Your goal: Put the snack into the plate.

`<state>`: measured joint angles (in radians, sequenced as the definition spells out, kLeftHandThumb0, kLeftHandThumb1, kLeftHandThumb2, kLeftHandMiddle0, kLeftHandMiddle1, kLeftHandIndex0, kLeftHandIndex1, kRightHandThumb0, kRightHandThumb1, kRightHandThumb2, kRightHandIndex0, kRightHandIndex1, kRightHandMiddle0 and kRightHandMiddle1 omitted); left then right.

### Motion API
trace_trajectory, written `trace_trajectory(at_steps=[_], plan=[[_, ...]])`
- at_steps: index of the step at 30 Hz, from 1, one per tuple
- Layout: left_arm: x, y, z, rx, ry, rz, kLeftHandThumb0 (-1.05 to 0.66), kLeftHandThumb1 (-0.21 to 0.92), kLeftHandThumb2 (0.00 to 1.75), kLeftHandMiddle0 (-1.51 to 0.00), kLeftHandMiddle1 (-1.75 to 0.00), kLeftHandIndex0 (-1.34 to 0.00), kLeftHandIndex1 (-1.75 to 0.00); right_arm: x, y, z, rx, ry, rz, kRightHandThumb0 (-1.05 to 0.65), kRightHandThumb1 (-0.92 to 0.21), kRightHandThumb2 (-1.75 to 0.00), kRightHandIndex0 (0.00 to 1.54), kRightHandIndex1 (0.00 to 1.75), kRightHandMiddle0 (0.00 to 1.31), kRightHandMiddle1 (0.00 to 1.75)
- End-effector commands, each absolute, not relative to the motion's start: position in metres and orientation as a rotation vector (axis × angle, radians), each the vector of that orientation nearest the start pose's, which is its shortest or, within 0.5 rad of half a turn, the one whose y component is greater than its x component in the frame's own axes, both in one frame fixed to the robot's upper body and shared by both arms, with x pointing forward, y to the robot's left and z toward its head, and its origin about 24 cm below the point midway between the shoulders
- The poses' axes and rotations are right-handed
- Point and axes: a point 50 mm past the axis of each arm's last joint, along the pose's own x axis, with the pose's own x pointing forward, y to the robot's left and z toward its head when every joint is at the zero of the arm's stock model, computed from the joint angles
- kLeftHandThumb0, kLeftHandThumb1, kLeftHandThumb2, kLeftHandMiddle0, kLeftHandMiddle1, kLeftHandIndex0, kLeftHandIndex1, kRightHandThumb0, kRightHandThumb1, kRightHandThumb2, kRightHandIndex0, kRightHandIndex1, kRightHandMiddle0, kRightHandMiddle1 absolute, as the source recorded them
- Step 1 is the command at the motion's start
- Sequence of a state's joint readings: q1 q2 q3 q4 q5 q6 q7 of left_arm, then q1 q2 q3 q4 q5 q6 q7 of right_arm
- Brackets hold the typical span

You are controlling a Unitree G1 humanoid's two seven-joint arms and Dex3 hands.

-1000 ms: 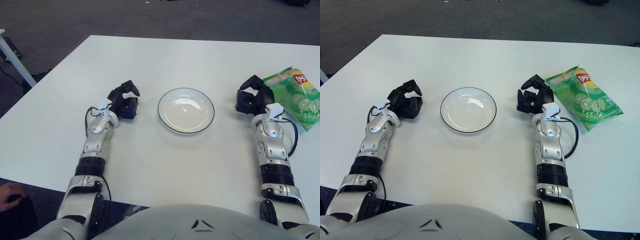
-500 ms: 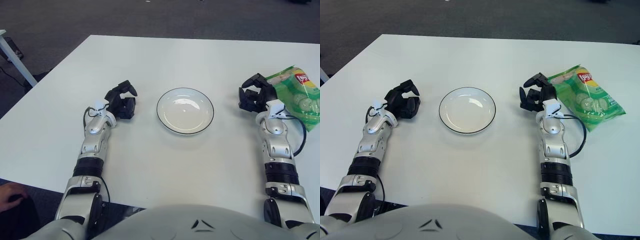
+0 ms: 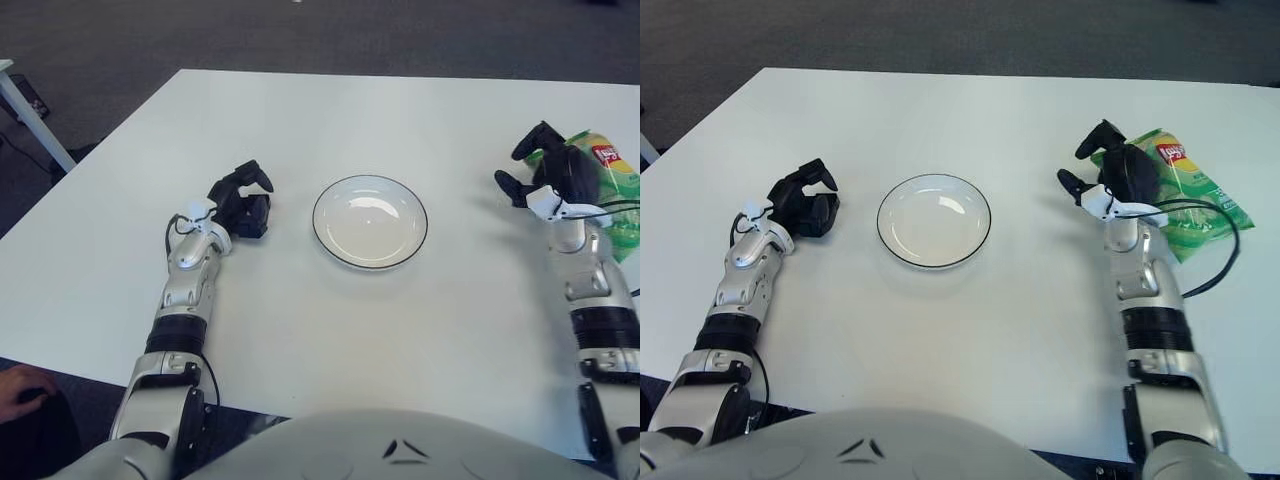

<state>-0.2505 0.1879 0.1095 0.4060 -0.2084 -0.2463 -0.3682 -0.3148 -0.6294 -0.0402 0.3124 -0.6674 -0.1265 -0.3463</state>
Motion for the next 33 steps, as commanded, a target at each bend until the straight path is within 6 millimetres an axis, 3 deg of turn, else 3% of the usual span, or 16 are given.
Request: trace_trajectory(at_steps=[1, 3, 6, 9, 12, 28, 33], plan=[[0.269, 0.186, -0.001, -0.077, 0.058, -0.222, -0.49, 0.29, 1.35, -1.34, -1.75, -0.64, -1.75, 0.304, -0.285, 0.143, -1.475, -0.389, -0.371, -0.27, -0.79, -0.69, 0.16, 1.38, 0.23, 1.75], [0.269, 0.186, -0.001, -0.077, 0.059, -0.221, -0.49, 0.28, 1.36, -1.34, -1.75, -0.64, -1.75, 0.304, -0.287, 0.145, -1.538, -0.406, -0.370, -0.49, -0.78, -0.67, 0.06, 1.22, 0.09, 1.57], [0.270, 0.186, -0.001, -0.077, 0.060, -0.221, -0.50, 0.27, 1.37, -1.34, -1.75, -0.65, -1.75, 0.305, -0.291, 0.149, -1.600, -0.419, -0.367, -0.66, -0.82, -0.61, 0.02, 1.02, 0.03, 1.36], [0.270, 0.186, -0.001, -0.076, 0.062, -0.223, -0.50, 0.27, 1.38, -1.34, -1.75, -0.66, -1.75, 0.308, -0.298, 0.154, -1.650, -0.411, -0.369, -0.74, -0.88, -0.53, 0.01, 0.91, 0.01, 1.22], [0.270, 0.187, -0.001, -0.074, 0.064, -0.227, -0.50, 0.26, 1.38, -1.34, -1.75, -0.66, -1.75, 0.311, -0.304, 0.159, -1.701, -0.395, -0.383, -0.83, -0.91, -0.58, 0.00, 0.72, 0.00, 0.99], [0.271, 0.190, -0.001, -0.052, 0.064, -0.229, -0.50, 0.26, 1.38, -1.34, -1.75, -0.66, -1.75, 0.326, -0.339, 0.196, -1.802, -0.315, -0.535, -1.00, -0.92, -0.88, 0.00, 0.09, 0.00, 0.48], [0.271, 0.191, -0.002, -0.064, 0.063, -0.226, -0.51, 0.26, 1.39, -1.34, -1.75, -0.66, -1.75, 0.326, -0.348, 0.200, -1.793, -0.298, -0.569, -1.04, -0.92, -0.91, 0.00, 0.01, 0.00, 0.14]])
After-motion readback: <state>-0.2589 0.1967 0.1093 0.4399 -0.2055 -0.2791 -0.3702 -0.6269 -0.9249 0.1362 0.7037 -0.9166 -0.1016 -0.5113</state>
